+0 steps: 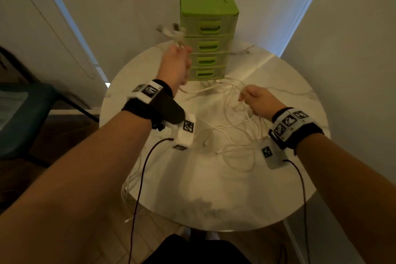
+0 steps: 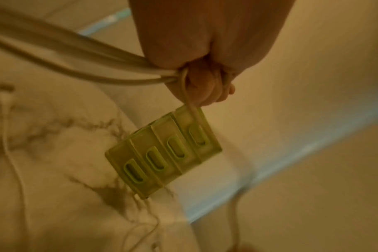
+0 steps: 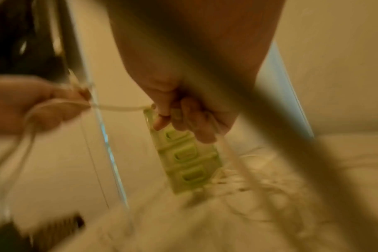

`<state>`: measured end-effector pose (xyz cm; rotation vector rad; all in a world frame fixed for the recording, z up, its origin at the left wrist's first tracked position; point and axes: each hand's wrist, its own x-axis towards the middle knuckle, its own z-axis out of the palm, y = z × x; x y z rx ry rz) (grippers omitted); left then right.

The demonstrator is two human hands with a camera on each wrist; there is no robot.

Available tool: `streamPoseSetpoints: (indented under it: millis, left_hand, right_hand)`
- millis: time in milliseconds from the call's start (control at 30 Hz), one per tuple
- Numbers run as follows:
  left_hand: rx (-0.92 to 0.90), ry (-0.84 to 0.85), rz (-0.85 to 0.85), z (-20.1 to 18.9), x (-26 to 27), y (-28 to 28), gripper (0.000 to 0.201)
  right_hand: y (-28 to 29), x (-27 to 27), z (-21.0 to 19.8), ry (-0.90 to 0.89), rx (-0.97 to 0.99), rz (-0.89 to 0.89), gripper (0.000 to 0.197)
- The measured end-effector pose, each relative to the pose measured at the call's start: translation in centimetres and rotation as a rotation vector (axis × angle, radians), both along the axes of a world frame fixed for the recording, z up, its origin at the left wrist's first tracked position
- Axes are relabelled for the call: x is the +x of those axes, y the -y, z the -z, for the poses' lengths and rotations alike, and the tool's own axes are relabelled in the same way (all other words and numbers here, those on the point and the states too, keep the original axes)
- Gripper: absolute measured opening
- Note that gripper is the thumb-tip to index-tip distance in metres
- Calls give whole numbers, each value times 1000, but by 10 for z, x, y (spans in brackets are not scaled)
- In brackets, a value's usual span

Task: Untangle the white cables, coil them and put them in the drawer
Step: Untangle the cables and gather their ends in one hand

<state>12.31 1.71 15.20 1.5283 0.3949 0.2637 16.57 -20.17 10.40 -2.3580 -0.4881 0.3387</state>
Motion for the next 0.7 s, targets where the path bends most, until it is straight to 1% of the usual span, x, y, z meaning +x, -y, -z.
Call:
streamPoseSetpoints:
  millis: [67, 133, 200, 233, 300, 367, 400, 433, 500, 567, 633, 700]
  left_hand:
    - [91, -101, 172, 7, -3, 23, 24]
    - [110, -155, 286, 12, -7, 41, 33]
    - [81, -185, 336, 14, -9, 50, 42]
    - [64, -193, 350, 13, -9, 50, 42]
    - [96, -211, 389, 13, -8, 45, 37]
    - [185, -240, 436, 15, -10, 43, 31]
    - [198, -234, 431, 16, -11, 42, 29]
    - [184, -214, 386, 16, -12, 39, 27]
    - [111, -176, 187, 14, -11, 23, 26]
    - [63, -146, 27, 13, -8, -1, 25]
    - [74, -121, -13, 15, -6, -12, 26]
    - [52, -74, -68, 18, -4, -11, 27]
  right_hand:
    - [-16, -2, -11, 57, 80, -10, 22]
    - [-31, -2, -22, 127, 98, -58, 22]
    - [-37, -1, -30, 150, 81, -71, 20]
    - [-37, -1, -32, 157, 60, -73, 20]
    - [-34, -1, -31, 186, 6, -76, 14]
    - [-31, -3, -30, 144, 36, -47, 10]
    - [-28, -4, -30, 96, 80, -24, 12]
    - [-22, -4, -31, 46, 116, 1, 13]
    - [1, 1, -34, -15, 116, 42, 8]
    - [26, 5, -35, -68, 98, 54, 18]
    - [38, 6, -30, -95, 95, 59, 22]
    - [38, 7, -25, -114, 126, 60, 21]
